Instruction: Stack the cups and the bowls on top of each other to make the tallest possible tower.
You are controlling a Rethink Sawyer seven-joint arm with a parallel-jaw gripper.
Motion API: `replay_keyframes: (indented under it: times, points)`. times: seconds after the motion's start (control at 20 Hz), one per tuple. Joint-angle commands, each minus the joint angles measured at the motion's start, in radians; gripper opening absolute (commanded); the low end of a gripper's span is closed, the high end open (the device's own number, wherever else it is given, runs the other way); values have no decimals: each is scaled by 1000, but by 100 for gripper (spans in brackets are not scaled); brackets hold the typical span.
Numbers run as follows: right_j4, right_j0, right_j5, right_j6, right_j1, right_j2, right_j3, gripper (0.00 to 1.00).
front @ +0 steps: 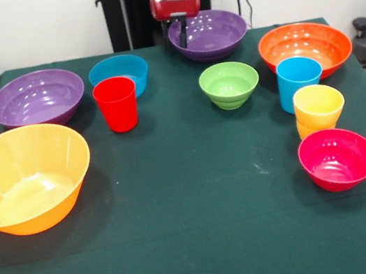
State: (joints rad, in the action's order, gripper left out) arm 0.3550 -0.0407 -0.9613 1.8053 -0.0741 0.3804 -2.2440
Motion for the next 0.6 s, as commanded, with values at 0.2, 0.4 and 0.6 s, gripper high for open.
replay_keyframes:
  times: [0.2, 0.4, 0.6]
  points:
    - [9, 4, 254, 131, -8, -116, 15, 0]
    - [13, 1, 293, 135, -92, -119, -35, 0]
    - [20, -6, 334, 133, -150, -120, -56, 0]
